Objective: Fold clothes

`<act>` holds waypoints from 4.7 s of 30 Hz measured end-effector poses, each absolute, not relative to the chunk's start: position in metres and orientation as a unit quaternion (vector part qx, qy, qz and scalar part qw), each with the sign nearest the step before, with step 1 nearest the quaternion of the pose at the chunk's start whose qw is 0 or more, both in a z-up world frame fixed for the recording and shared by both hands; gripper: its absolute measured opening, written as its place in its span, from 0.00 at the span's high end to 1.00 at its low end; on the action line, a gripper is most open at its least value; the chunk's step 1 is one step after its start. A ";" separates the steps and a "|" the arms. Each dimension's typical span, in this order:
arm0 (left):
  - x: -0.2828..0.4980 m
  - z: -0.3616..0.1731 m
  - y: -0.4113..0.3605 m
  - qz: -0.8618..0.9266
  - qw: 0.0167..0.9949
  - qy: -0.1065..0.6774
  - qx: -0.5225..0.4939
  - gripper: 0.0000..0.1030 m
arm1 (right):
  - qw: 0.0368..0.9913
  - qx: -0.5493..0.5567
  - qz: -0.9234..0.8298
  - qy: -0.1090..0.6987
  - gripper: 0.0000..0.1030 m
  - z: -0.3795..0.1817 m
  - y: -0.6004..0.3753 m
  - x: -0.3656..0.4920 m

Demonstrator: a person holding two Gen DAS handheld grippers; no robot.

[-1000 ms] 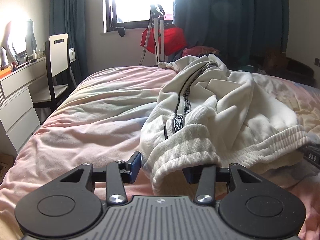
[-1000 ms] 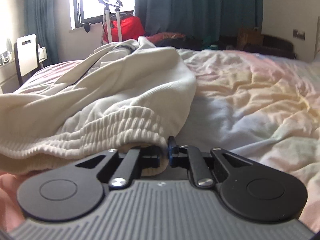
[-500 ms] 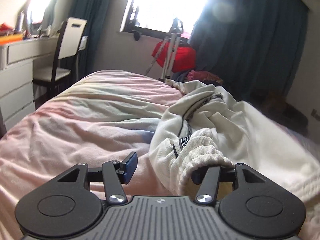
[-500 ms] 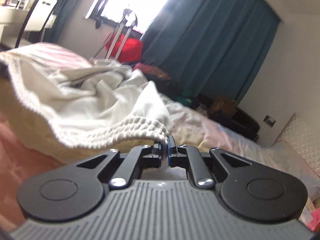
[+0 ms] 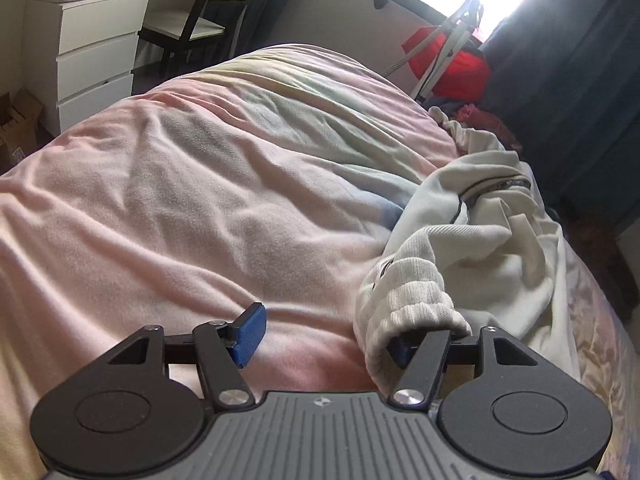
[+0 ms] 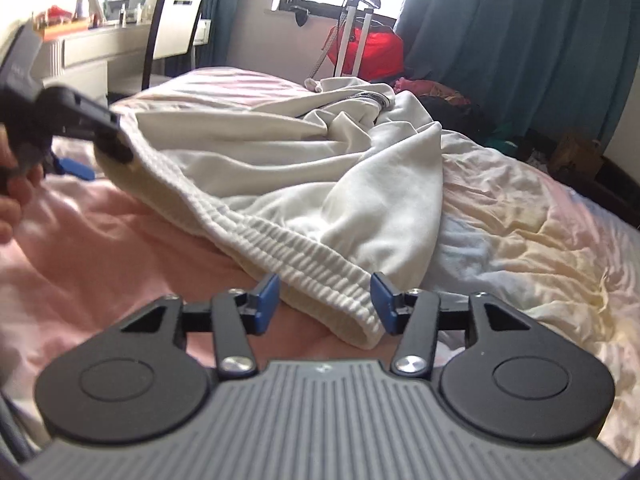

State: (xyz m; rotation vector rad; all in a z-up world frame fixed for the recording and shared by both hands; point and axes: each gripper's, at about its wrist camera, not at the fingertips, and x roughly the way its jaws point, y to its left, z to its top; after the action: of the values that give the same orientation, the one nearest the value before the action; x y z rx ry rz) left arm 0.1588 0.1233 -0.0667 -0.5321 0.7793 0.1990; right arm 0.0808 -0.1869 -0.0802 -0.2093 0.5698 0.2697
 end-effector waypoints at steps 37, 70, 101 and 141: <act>0.204 -0.031 0.157 0.044 0.898 0.260 -0.351 0.85 | 0.805 0.442 0.153 0.366 0.80 -0.138 -0.249 0.159; 0.365 0.017 0.368 0.168 0.934 0.292 -0.121 0.21 | 0.746 0.346 0.335 0.460 0.44 -0.125 0.097 0.262; 0.016 0.073 0.013 -0.018 0.992 0.119 0.033 0.00 | 0.982 0.079 0.107 0.136 0.10 -0.006 -0.189 0.014; 0.473 -0.062 -0.124 -0.030 0.957 0.256 0.134 0.13 | 0.945 0.218 -0.042 0.239 0.10 -0.076 -0.312 0.198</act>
State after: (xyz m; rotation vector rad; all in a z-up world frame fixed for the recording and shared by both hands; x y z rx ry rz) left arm 0.4728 -0.1242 -0.0616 0.2724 0.5201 -0.0615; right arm 0.1984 -0.3118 -0.0755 0.4446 0.4861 -0.0847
